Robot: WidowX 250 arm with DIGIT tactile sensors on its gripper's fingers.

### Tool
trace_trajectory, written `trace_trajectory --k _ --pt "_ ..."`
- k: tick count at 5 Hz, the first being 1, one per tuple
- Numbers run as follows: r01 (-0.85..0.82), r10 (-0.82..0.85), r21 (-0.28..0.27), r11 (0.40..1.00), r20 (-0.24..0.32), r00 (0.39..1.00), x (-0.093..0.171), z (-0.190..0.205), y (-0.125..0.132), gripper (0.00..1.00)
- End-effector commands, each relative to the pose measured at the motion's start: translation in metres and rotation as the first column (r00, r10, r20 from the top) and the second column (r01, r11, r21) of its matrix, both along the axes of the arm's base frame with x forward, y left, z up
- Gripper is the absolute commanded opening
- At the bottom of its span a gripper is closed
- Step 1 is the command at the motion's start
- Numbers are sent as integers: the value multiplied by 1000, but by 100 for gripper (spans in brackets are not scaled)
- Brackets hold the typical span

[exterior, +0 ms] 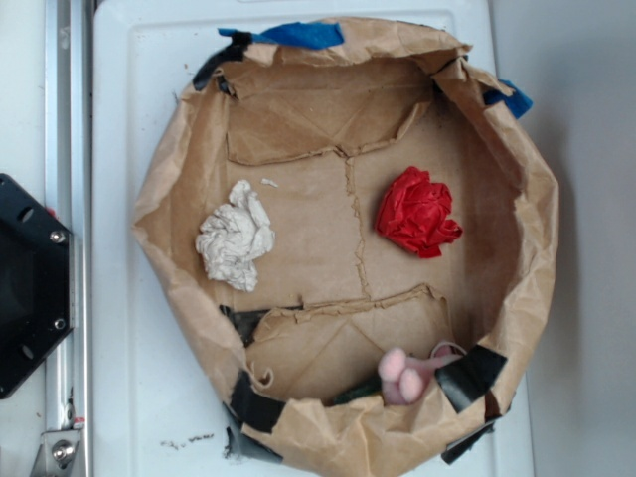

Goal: Grab the white paper.

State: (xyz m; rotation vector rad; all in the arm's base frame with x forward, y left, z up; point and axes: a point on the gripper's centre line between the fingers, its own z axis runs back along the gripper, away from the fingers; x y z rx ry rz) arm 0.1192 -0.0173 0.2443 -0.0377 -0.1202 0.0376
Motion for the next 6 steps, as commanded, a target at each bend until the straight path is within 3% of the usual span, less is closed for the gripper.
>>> trace_trajectory --k 1,2,3,4,5,6 --pt "0 0 0 1000 0 1000 0 0 0 100" --pt "-59 59 -13 998 23 998 40 8 -3 100" --pt "-64 64 13 998 28 998 69 -4 3 100" --pt "14 -15 11 1000 42 999 83 -27 13 100" --pt "57 -58 43 997 33 998 91 -66 33 100" --pt "34 -36 48 998 38 999 98 -80 53 100"
